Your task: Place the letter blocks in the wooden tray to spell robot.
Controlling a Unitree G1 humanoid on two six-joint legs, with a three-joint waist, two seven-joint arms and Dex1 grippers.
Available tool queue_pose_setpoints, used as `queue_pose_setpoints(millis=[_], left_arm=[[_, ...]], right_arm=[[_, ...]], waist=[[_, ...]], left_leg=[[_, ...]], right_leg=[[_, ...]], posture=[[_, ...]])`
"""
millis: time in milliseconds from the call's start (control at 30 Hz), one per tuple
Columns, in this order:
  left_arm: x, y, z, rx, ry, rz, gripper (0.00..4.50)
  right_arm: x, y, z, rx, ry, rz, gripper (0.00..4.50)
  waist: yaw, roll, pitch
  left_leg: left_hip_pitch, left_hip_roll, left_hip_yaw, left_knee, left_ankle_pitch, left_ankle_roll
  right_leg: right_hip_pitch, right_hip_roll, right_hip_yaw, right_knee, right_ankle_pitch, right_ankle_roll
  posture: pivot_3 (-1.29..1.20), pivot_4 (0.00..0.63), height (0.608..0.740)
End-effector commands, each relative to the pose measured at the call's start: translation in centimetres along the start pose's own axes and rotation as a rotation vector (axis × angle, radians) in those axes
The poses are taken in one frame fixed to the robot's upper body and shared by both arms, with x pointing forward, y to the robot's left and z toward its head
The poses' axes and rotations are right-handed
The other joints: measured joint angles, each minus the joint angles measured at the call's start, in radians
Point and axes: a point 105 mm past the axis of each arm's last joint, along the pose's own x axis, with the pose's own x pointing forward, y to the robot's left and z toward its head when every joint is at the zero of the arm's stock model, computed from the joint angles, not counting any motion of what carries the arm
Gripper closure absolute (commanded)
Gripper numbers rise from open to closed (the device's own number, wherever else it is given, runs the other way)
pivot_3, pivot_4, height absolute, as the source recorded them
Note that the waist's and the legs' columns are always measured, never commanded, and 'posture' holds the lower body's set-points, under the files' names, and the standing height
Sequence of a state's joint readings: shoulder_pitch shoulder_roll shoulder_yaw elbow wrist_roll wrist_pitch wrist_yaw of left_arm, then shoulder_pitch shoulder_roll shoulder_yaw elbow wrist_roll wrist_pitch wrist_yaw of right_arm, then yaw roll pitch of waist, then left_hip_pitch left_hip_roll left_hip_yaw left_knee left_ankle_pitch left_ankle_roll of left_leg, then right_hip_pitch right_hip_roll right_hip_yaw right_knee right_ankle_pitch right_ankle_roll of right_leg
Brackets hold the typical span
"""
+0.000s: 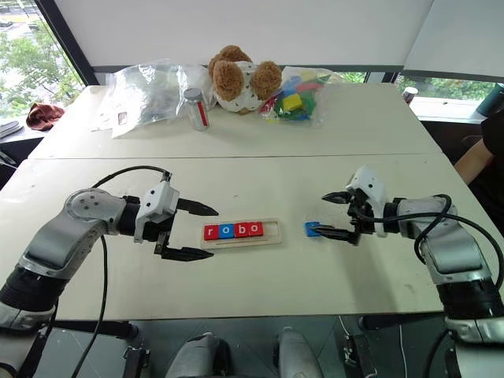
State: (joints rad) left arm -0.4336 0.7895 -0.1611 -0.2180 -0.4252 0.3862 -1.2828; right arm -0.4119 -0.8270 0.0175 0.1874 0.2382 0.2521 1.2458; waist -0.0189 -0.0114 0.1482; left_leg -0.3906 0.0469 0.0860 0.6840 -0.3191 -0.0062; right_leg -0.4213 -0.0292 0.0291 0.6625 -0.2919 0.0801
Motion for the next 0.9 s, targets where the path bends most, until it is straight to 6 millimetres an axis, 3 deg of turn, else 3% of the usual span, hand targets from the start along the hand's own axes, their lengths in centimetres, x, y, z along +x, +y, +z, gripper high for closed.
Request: queue_pose_setpoints(millis=[33, 200, 567, 700, 833, 900], left_arm=[[-0.9, 0.0, 0.9, 0.024, -0.005, 0.048, 0.00], [-1.7, -0.2, 0.4, -0.003, 0.022, 0.086, 0.00], [-2.0, 0.2, 0.3, 0.003, 0.050, 0.106, 0.00], [-2.1, 0.1, 0.2, -0.002, 0.058, 0.110, 0.00], [-2.3, 0.1, -0.2, -0.010, 0.071, 0.116, 0.00], [-2.4, 0.1, -0.2, -0.011, 0.072, 0.119, 0.00]], right_arm=[[0.4, 0.1, -0.9, -0.078, 0.008, 0.087, 0.09], [0.8, 1.0, -2.0, -0.172, 0.055, 0.206, 0.09], [2.3, -0.5, -2.1, -0.246, 0.062, 0.240, 0.09], [2.8, -0.4, -2.3, -0.238, 0.053, 0.263, 1.35], [3.2, -0.5, -1.4, -0.245, 0.010, 0.256, 3.36], [3.2, -0.6, -0.9, -0.235, -0.012, 0.246, 3.38]], waist=[[0.001, 0.000, 0.000], [0.004, 0.001, 0.000], [0.004, 0.001, 0.001], [0.003, 0.001, 0.001], [-0.001, 0.001, 0.000], [-0.001, 0.001, 0.001]], left_leg=[[0.000, 0.000, 0.000, 0.000, 0.000, 0.000], [-0.001, 0.003, 0.000, 0.000, 0.000, 0.000], [0.001, 0.002, 0.002, 0.000, 0.002, -0.003], [0.001, 0.002, 0.002, 0.001, 0.004, -0.007], [0.002, 0.002, 0.002, 0.001, 0.004, -0.006], [0.002, 0.002, 0.002, 0.001, 0.004, -0.006]], right_leg=[[0.000, 0.000, 0.000, 0.000, 0.000, 0.000], [-0.001, 0.000, 0.000, 0.000, 0.000, 0.000], [-0.001, -0.001, 0.001, 0.002, 0.000, -0.001], [0.000, -0.001, 0.001, 0.002, 0.000, -0.001], [0.000, -0.001, 0.001, 0.003, 0.000, -0.001], [0.001, -0.001, 0.001, 0.003, 0.000, -0.001]], posture=[[0.00, 0.150, 0.740], [0.00, 0.150, 0.740], [0.00, 0.150, 0.740], [0.00, 0.150, 0.740], [0.00, 0.150, 0.740], [0.00, 0.150, 0.740]])
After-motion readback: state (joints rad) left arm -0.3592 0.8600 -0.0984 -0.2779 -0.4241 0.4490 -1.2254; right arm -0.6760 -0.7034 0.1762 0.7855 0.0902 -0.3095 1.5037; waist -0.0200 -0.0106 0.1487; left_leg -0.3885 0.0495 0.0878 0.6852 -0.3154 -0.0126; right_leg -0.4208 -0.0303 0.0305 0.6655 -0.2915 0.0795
